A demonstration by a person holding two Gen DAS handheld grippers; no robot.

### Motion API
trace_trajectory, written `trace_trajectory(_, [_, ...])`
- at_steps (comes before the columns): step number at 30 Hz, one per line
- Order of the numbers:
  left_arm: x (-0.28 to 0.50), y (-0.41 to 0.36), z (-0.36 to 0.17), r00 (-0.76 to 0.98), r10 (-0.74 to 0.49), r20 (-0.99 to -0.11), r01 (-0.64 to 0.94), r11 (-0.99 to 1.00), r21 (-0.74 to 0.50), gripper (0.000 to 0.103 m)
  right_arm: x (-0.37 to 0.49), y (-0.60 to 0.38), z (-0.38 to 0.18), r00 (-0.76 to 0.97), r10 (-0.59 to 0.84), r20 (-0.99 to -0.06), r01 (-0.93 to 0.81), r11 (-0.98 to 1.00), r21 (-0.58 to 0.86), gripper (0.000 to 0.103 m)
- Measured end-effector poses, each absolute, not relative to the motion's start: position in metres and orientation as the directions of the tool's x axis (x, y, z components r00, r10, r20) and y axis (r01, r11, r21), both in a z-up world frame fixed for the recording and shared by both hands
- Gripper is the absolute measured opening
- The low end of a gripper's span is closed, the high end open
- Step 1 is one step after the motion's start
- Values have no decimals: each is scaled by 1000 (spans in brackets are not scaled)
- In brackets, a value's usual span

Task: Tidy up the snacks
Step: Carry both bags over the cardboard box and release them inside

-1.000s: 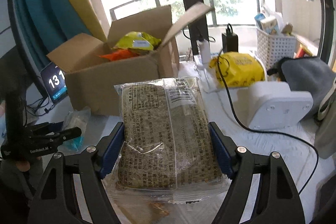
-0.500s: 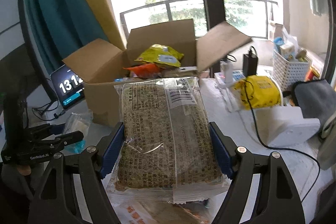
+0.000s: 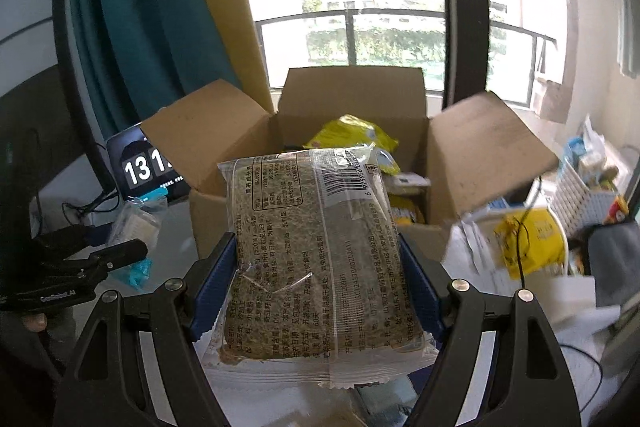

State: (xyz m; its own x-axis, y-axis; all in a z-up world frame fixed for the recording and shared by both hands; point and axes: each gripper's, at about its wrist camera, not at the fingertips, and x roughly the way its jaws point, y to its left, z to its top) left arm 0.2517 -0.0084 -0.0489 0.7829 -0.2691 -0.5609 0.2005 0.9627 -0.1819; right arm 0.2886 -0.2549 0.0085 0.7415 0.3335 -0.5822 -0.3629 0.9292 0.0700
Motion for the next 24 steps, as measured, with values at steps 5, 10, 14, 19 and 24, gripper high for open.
trace_trajectory(5, [257,12,-43,802,-261,-538,187,964,-189,57,305,-234,15,744,338,-577,-378,924,55,80])
trace_trajectory(10, [262,33,-33,824,-249,-509,168,965,-199,57,326,-210,20,746,343,-571,-394,918,37,80])
trace_trajectory(14, [269,50,-27,845,-234,-481,151,967,-205,57,340,-192,27,750,351,-561,-411,911,20,80])
trace_trajectory(19, [280,69,-16,868,-209,-450,125,970,-210,57,364,-170,32,756,355,-550,-423,906,5,81])
trace_trajectory(24, [288,84,-8,885,-182,-429,97,973,-211,57,390,-152,31,756,355,-550,-422,907,6,81])
